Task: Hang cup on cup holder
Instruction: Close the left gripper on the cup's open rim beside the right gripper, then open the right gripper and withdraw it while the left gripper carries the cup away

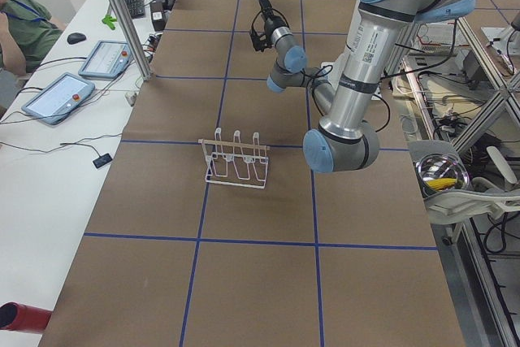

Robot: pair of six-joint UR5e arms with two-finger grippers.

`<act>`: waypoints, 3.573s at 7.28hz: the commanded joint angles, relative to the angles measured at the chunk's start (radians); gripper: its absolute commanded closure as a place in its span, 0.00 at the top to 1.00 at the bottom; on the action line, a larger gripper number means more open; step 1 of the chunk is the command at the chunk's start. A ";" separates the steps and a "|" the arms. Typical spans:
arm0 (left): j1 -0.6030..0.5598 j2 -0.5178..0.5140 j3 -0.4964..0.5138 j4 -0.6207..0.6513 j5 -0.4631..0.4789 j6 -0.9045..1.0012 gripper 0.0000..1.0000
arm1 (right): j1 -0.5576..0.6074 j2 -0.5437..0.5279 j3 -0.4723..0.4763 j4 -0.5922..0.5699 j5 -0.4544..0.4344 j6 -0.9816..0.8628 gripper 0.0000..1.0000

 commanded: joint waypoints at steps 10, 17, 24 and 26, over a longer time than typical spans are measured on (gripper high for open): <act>0.069 -0.057 0.010 0.018 0.005 0.002 0.97 | -0.097 0.000 -0.010 -0.001 -0.015 -0.003 0.00; 0.095 -0.054 -0.001 0.017 0.005 0.000 0.24 | -0.107 0.001 -0.018 -0.001 -0.043 -0.006 0.99; 0.025 -0.039 -0.023 0.022 -0.046 0.003 0.00 | -0.055 -0.070 -0.027 -0.001 -0.058 -0.075 1.00; -0.095 -0.017 -0.018 0.130 -0.134 0.005 0.00 | 0.007 -0.110 -0.059 -0.018 -0.057 -0.149 1.00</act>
